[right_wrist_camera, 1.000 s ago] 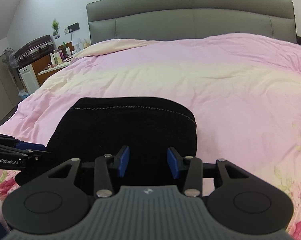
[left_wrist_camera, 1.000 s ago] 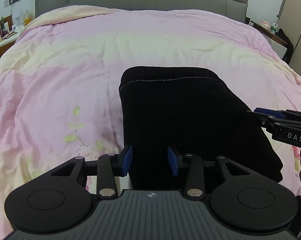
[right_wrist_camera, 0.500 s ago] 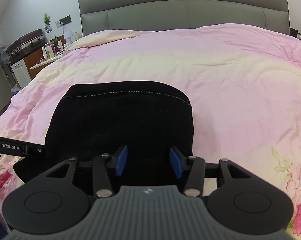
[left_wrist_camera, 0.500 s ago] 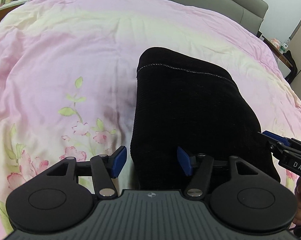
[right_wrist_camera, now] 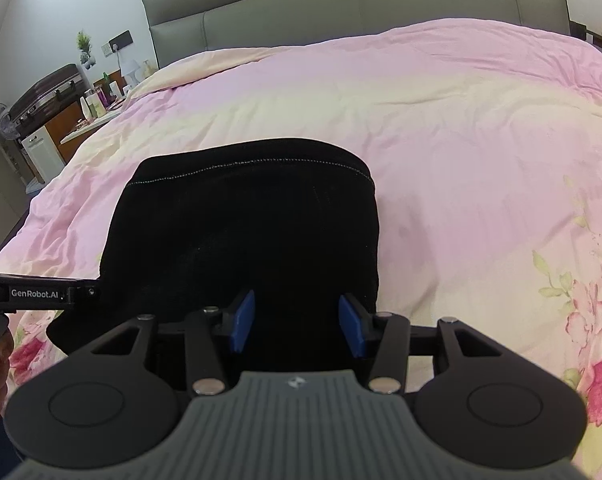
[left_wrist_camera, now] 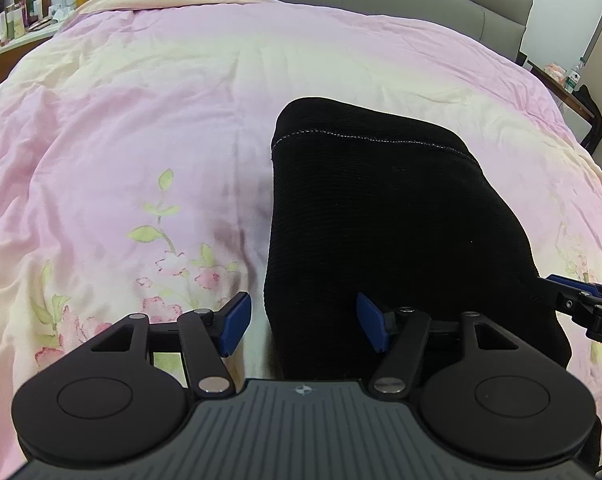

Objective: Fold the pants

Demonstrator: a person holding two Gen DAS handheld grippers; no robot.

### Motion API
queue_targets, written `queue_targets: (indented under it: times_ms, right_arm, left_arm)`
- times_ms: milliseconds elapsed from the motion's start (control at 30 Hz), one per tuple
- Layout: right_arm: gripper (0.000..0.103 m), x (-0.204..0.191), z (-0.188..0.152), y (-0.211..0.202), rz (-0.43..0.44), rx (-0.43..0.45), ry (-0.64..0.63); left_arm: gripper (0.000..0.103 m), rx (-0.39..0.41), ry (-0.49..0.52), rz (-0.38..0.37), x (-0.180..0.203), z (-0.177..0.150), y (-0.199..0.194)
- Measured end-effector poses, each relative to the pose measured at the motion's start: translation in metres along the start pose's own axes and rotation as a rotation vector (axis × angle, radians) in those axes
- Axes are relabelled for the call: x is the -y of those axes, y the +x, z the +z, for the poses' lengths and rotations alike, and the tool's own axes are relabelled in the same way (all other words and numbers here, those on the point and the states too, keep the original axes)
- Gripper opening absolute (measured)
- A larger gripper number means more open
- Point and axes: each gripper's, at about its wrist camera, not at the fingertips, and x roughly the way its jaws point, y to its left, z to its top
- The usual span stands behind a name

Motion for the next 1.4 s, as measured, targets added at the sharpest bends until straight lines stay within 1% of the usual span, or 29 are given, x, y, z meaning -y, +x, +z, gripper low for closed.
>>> queue_targets:
  times_ms: [167,333,400,467,533,600,633,667,700,733,767,833,867,933,967,1033,1100,1133,1233,1400]
  right_arm:
    - [0.044,0.005,-0.007,-0.009,0.013,-0.048,0.003]
    - [0.046,0.019,-0.011,-0.014,0.055,-0.109,0.059]
    - [0.051,0.020,-0.013,-0.016,0.051,-0.133,0.037]
    - [0.052,0.025,-0.015,-0.016,0.057,-0.163,0.021]
    - [0.054,0.032,-0.017,-0.016,0.077,-0.193,0.032]
    - [0.060,0.041,-0.016,-0.015,0.095,-0.229,0.058]
    - [0.061,0.044,-0.016,-0.015,0.102,-0.248,0.066]
    - [0.066,0.048,-0.014,-0.016,0.109,-0.278,0.060]
    - [0.069,0.048,-0.012,-0.016,0.111,-0.323,0.024]
    - [0.069,0.049,-0.009,-0.018,0.097,-0.344,-0.032]
    - [0.070,0.050,-0.006,-0.026,0.070,-0.316,-0.100]
    - [0.081,0.055,0.001,-0.041,0.023,-0.245,-0.187]
    - [0.085,0.062,0.005,-0.047,0.025,-0.223,-0.197]
    - [0.085,0.077,0.013,-0.052,0.061,-0.199,-0.157]
    - [0.085,0.085,0.017,-0.052,0.077,-0.195,-0.127]
    - [0.085,0.097,0.025,-0.048,0.098,-0.187,-0.075]
    - [0.085,0.105,0.033,-0.039,0.122,-0.184,-0.023]
    - [0.085,0.108,0.036,-0.034,0.142,-0.183,0.004]
    - [0.085,0.112,0.044,-0.018,0.217,-0.190,0.079]
    - [0.085,0.113,0.053,0.013,0.306,-0.234,0.157]
  left_arm:
    - [0.073,0.005,0.018,0.015,0.004,-0.002,-0.005]
    - [0.073,0.012,0.054,0.039,0.010,-0.005,-0.009]
    - [0.073,0.008,0.052,0.035,0.009,-0.007,-0.011]
    - [0.073,0.000,0.043,0.027,0.007,-0.007,-0.011]
    - [0.074,-0.012,0.026,0.016,0.005,-0.007,-0.012]
    - [0.080,-0.019,0.019,0.021,0.004,-0.008,-0.012]
    - [0.082,-0.023,0.023,0.029,0.004,-0.008,-0.013]
    - [0.086,-0.025,0.031,0.040,0.005,-0.009,-0.014]
    - [0.090,-0.022,0.048,0.057,0.006,-0.010,-0.015]
    - [0.091,-0.020,0.060,0.069,0.006,-0.010,-0.017]
    - [0.092,-0.024,0.064,0.074,0.006,-0.008,-0.019]
    - [0.092,-0.026,0.034,0.044,0.001,-0.002,-0.024]
    - [0.092,-0.020,0.001,0.018,-0.004,0.003,-0.027]
    - [0.092,-0.021,-0.097,-0.028,-0.018,0.014,-0.030]
    - [0.092,-0.033,-0.158,-0.053,-0.025,0.019,-0.028]
    - [0.092,-0.080,-0.280,-0.135,-0.041,0.028,-0.018]
    - [0.092,-0.128,-0.349,-0.194,-0.051,0.037,-0.004]
    - [0.092,-0.144,-0.362,-0.212,-0.054,0.039,0.003]
    - [0.092,-0.182,-0.370,-0.227,-0.058,0.044,0.023]
    - [0.095,-0.247,-0.452,-0.341,-0.065,0.032,0.049]
